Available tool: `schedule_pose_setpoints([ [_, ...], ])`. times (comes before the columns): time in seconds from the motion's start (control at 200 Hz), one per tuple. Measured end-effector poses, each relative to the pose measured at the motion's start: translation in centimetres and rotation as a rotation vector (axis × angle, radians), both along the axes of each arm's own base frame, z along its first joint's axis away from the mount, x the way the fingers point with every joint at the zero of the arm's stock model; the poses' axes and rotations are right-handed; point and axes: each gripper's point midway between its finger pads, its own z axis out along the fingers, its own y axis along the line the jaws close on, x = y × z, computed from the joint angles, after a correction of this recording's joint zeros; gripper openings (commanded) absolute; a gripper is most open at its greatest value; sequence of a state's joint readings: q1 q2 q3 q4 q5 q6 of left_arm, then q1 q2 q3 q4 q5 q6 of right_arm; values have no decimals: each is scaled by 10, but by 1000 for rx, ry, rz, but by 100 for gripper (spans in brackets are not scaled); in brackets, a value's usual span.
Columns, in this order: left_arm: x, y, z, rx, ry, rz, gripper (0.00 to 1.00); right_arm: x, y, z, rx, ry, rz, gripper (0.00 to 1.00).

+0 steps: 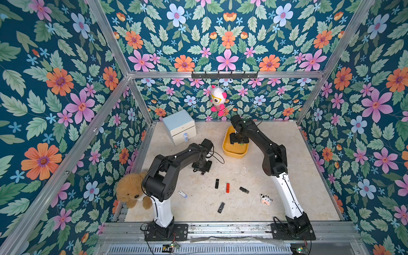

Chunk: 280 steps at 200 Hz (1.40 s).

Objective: Put the usb flash drive into the storage box
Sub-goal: Move the storage box to the center of the board, then place the USB flash in the storage box.

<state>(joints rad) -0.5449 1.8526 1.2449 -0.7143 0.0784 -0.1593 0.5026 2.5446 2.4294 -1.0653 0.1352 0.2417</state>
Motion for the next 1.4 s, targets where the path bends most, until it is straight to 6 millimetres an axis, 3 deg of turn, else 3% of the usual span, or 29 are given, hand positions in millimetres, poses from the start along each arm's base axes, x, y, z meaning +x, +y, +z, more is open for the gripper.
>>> schedule_pose_setpoints([
  [0.21,5,-1,10,-10,-26,17,0,-26,3,5,-2,29,26,80],
  [0.365,15,1,29,-21,-79,36,0,-43,1,0,-5,62,35,81],
  [0.665,29,8,64,-55,-162,73,0,-92,21,-3,57,121,91,81],
  [1.079,32,10,81,-61,-193,75,0,-173,55,0,75,161,195,82],
  [1.219,33,8,85,-76,-201,74,0,-180,50,24,109,110,159,83],
  [1.399,41,-3,102,-124,-229,65,0,-171,39,100,193,-90,93,90],
])
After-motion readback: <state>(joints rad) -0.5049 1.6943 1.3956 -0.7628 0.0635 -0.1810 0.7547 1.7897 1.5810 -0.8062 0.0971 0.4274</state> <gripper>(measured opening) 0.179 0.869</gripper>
